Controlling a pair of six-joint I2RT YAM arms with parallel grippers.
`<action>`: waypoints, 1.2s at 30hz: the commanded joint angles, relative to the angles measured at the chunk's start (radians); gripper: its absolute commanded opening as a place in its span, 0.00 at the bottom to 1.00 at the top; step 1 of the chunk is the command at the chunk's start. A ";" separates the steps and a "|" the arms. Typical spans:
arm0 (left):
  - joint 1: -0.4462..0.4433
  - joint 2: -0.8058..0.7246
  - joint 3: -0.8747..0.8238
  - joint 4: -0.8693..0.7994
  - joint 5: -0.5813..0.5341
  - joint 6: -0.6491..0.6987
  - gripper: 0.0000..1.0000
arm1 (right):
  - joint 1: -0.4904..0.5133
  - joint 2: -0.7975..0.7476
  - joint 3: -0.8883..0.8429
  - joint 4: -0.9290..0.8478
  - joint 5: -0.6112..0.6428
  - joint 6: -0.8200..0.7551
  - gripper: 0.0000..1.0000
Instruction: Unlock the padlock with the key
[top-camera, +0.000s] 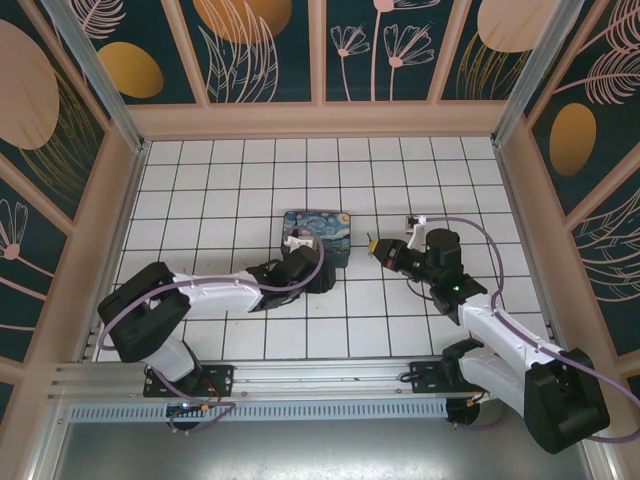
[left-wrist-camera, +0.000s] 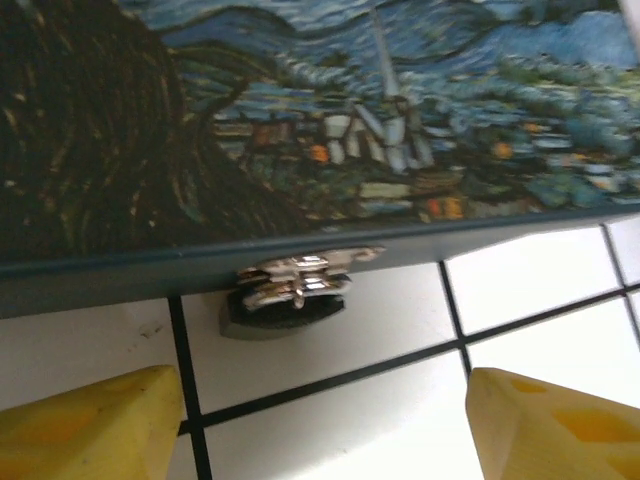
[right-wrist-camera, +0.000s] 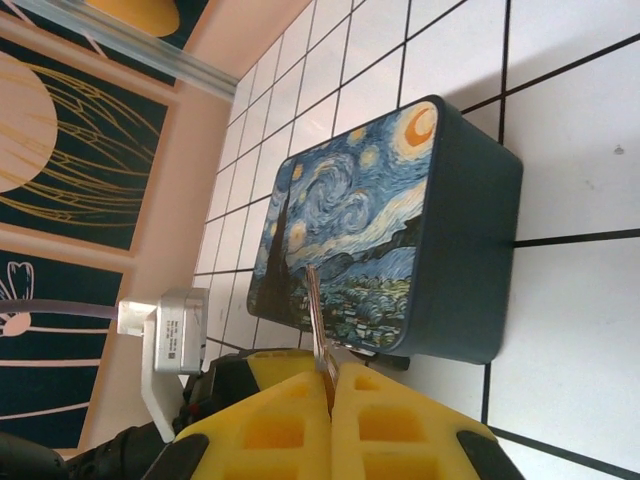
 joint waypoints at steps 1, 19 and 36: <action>-0.006 0.039 0.049 -0.055 -0.078 0.011 0.71 | -0.019 -0.008 0.042 -0.012 -0.011 -0.035 0.00; -0.029 0.185 0.156 -0.170 -0.156 -0.044 0.55 | -0.043 0.021 0.019 0.064 -0.057 -0.027 0.00; -0.029 0.249 0.223 -0.203 -0.193 -0.057 0.38 | -0.043 -0.016 -0.035 0.097 -0.066 0.006 0.00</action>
